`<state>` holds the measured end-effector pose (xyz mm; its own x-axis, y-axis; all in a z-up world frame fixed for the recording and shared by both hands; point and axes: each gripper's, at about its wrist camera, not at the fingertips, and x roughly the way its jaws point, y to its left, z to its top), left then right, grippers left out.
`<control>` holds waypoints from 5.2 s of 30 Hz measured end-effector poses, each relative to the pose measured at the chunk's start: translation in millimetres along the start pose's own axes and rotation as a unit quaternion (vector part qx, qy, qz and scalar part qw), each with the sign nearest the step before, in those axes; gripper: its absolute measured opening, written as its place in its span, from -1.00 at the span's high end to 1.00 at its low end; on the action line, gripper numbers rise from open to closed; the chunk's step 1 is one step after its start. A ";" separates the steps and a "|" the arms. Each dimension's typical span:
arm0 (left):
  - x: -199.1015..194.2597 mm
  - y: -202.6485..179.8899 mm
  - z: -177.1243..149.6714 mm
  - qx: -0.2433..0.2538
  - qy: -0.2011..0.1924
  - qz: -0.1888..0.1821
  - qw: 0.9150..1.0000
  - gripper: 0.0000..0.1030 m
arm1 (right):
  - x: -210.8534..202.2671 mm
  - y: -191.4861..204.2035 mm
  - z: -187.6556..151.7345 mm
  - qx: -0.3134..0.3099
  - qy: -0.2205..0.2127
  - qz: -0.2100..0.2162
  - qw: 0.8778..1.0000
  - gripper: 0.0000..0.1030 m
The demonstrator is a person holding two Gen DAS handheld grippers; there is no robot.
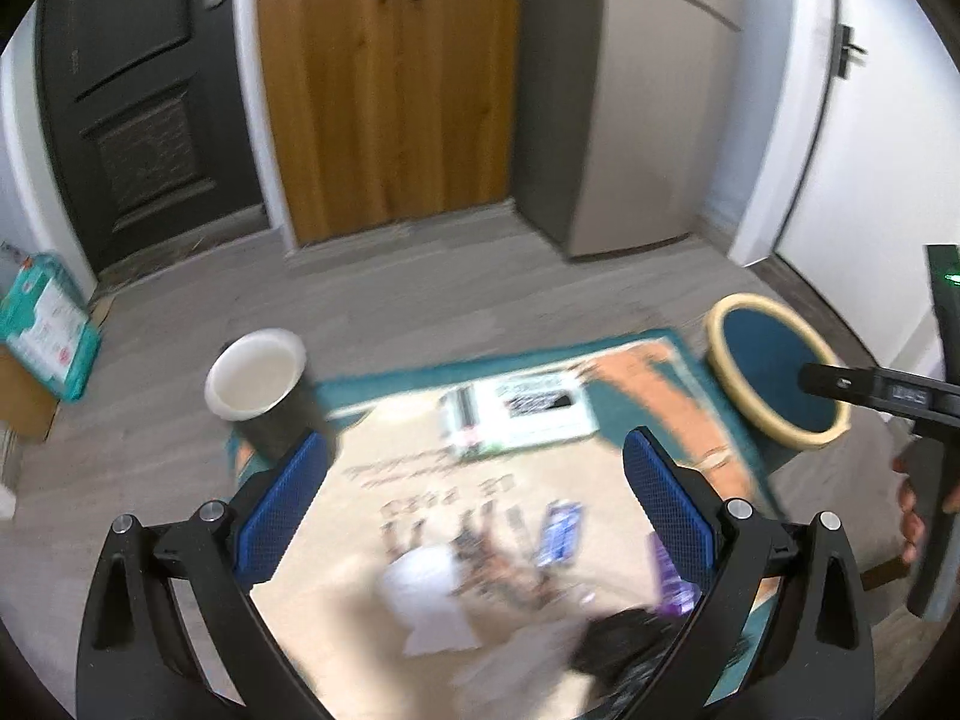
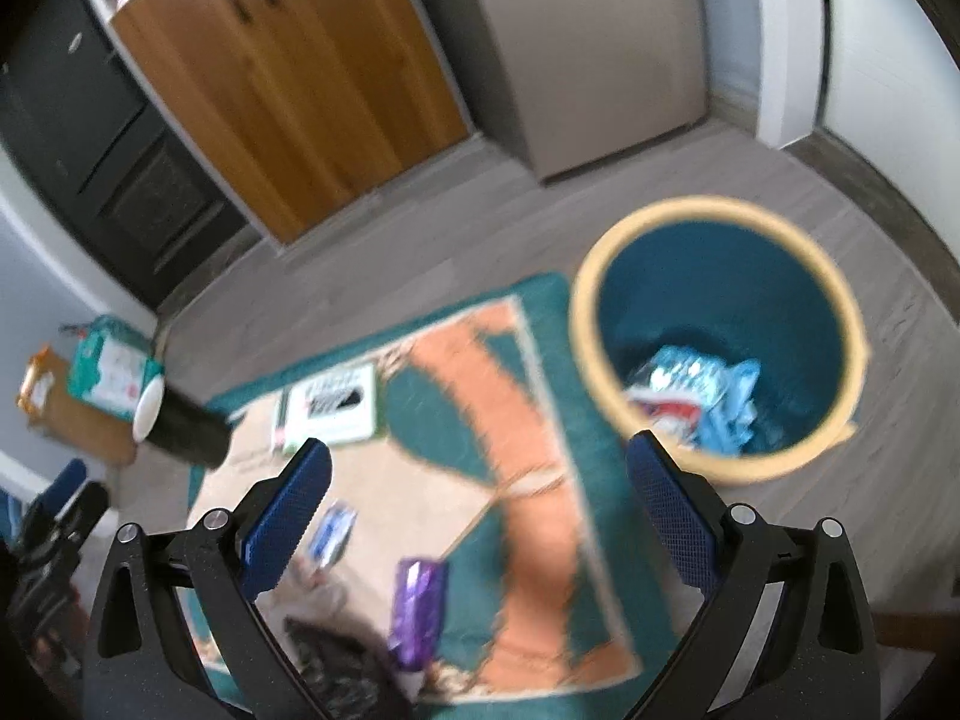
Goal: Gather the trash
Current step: 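Move both open tools back over the remaining trash on the mat, then grasp the white tissue with the left tool while the right tool grasps the purple bottle, then carry the tissue and purple bottle over the bin with both tools, then open both tools over the bin to drop the tissue and bottle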
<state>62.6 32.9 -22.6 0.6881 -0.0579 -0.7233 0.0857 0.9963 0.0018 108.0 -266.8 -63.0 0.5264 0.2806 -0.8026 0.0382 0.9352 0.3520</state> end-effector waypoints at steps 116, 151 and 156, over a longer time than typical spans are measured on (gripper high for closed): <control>74.8 -222.6 35.1 0.174 0.016 -0.148 0.973 0.68 | -50.2 -162.6 89.6 0.043 -0.088 -0.084 0.992 0.35; 174.8 -365.1 65.4 0.212 0.059 -0.164 0.962 0.04 | -5.2 -255.3 82.7 0.198 -0.056 -0.103 0.973 0.34; 175.0 -347.8 66.1 0.198 0.046 -0.134 0.970 -0.44 | -0.2 -245.6 84.5 0.176 -0.050 -0.094 0.979 0.04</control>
<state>200.8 -327.9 -104.1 0.5376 -0.2884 -0.7923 0.5353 0.8427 0.0565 170.3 -514.8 -108.6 0.5618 0.0722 -0.8241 0.4232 0.8309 0.3612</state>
